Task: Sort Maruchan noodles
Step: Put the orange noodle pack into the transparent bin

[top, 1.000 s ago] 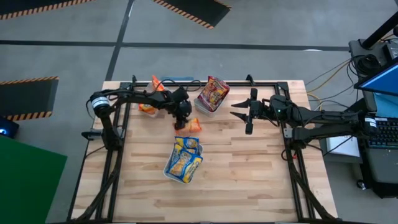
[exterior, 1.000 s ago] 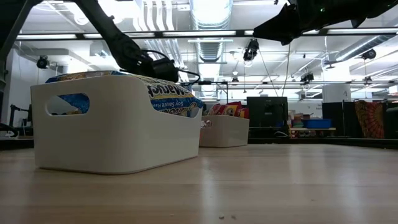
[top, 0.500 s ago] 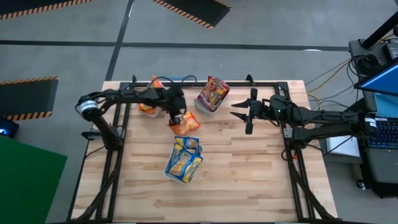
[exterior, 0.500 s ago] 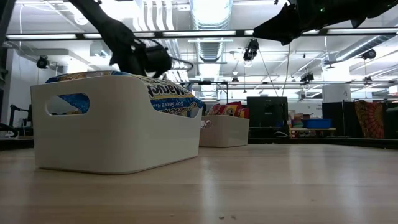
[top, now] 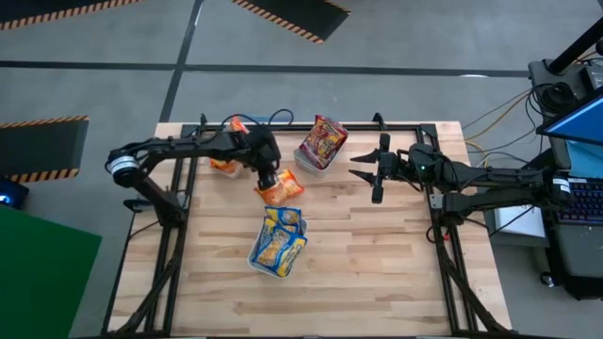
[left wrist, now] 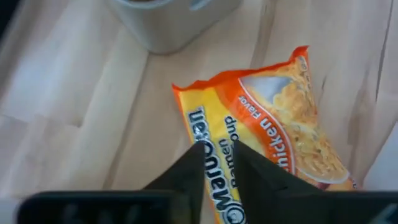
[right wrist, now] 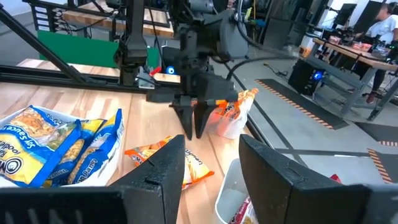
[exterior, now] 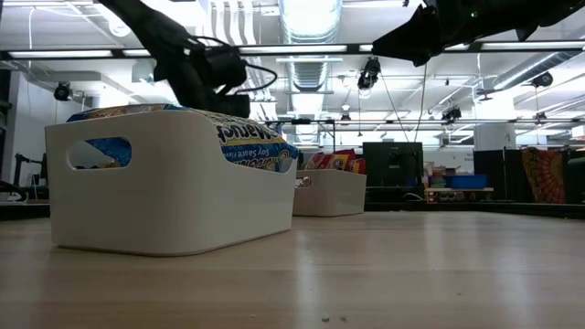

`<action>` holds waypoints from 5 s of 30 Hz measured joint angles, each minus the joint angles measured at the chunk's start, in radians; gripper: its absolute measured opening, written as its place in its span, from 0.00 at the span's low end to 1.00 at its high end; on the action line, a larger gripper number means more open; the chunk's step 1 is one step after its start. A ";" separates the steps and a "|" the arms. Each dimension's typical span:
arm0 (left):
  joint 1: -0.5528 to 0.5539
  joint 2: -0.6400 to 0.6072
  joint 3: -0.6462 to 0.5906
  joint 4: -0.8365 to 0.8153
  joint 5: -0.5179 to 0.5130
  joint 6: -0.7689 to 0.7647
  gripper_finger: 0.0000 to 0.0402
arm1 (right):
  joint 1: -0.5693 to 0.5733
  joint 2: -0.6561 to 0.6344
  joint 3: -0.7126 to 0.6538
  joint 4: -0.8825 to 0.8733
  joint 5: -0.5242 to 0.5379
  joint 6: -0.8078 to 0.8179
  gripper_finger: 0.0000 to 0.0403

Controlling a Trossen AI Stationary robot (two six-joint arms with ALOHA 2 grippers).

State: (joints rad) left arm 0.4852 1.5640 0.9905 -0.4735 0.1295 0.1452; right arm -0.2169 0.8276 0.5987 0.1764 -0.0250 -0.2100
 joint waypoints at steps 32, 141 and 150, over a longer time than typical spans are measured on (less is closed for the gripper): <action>-0.002 0.216 0.002 0.097 0.096 0.067 0.36 | 0.000 0.000 0.000 -0.007 -0.001 0.000 0.34; -0.030 0.109 0.020 0.049 -0.330 -0.362 0.00 | 0.000 0.000 0.000 -0.014 0.000 -0.010 0.36; -0.090 -0.129 0.027 -0.019 -0.496 -0.225 0.00 | 0.000 0.000 0.000 -0.014 0.000 -0.010 0.36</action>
State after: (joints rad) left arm 0.3952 1.4348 1.0170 -0.4927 -0.3669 -0.0799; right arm -0.2165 0.8276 0.5983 0.1623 -0.0254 -0.2203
